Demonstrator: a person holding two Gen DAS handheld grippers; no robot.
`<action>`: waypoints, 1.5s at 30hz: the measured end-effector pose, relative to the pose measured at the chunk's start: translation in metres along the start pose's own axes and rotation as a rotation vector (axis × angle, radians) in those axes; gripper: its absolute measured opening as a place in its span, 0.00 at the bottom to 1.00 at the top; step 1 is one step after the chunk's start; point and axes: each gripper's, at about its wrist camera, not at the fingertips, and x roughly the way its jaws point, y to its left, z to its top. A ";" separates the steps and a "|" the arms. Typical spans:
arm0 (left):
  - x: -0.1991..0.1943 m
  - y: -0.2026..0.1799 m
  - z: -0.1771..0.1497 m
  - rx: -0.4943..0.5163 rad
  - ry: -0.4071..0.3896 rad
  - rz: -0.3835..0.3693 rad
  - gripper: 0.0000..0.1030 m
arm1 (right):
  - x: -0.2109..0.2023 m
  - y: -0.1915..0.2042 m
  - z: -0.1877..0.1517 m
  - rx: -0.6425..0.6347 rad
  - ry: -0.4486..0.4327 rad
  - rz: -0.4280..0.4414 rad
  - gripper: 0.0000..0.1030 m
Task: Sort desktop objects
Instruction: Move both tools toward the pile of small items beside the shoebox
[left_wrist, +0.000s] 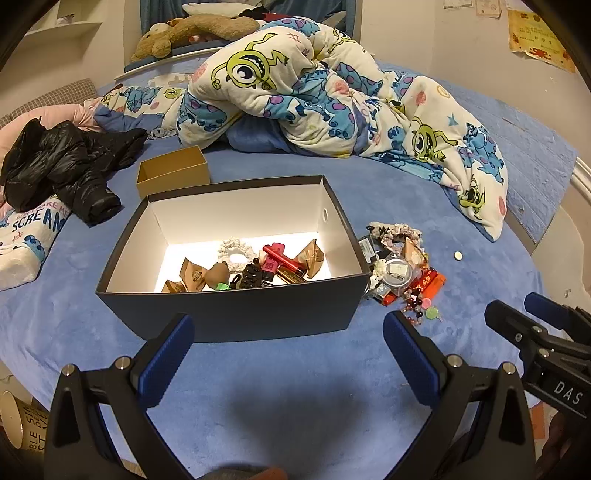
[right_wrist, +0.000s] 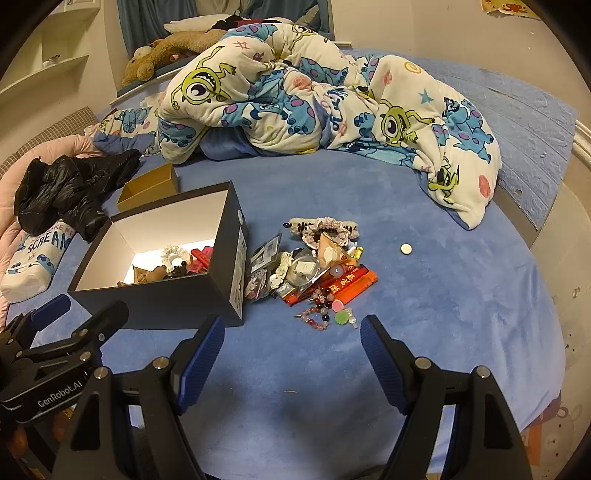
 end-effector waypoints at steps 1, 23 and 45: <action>0.000 0.000 0.000 0.000 0.001 -0.001 1.00 | 0.000 0.000 -0.001 0.000 0.000 0.000 0.76; 0.005 -0.012 0.002 0.005 0.027 -0.028 1.00 | 0.000 -0.007 -0.001 0.015 0.005 0.009 0.76; 0.030 -0.093 -0.009 0.116 0.019 -0.177 1.00 | 0.007 -0.072 -0.013 0.101 0.028 -0.058 0.76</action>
